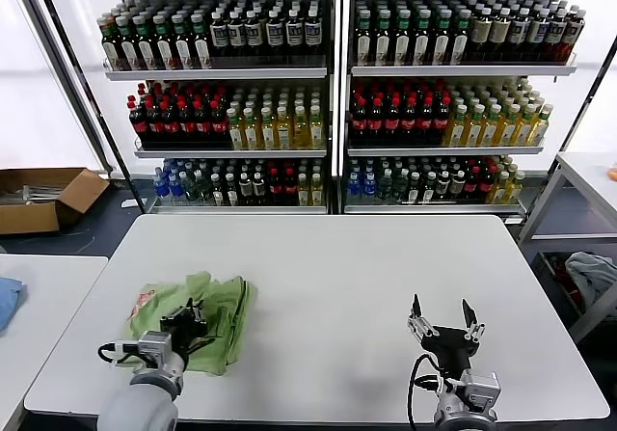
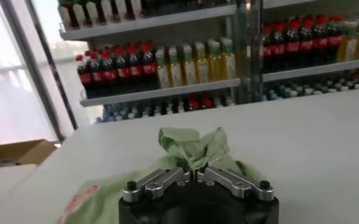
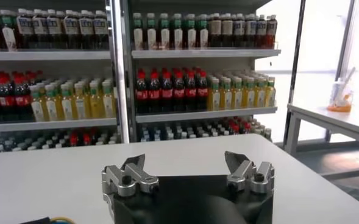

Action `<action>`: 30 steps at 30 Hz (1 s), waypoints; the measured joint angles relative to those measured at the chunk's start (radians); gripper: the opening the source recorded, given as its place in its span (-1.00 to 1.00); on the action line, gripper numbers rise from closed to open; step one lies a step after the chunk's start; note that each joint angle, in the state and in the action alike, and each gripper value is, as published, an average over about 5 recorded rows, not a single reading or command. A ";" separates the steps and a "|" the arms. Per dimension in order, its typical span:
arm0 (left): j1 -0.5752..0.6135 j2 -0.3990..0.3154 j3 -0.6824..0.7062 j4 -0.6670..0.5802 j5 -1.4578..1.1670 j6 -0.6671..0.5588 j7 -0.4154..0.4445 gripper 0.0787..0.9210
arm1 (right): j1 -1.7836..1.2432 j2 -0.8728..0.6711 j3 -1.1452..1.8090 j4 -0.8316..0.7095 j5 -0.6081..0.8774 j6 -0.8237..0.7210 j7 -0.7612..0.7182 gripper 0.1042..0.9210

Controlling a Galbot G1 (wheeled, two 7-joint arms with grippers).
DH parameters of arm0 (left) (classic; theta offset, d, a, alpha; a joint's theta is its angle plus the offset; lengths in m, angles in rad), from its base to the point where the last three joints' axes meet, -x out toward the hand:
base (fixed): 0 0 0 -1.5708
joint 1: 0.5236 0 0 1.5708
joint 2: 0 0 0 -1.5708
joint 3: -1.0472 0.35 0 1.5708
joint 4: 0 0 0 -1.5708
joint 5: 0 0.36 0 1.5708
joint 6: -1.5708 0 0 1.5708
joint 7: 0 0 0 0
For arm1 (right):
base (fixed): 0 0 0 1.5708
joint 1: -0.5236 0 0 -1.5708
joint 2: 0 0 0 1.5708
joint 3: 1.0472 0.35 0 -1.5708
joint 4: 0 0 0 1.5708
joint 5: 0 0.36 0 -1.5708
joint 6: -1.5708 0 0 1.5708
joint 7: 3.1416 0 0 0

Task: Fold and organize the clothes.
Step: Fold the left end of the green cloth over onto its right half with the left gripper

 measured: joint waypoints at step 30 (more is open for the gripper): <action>0.051 -0.133 0.163 0.047 -0.012 -0.196 0.062 0.57 | 0.011 -0.008 -0.027 -0.052 -0.008 0.021 -0.003 0.76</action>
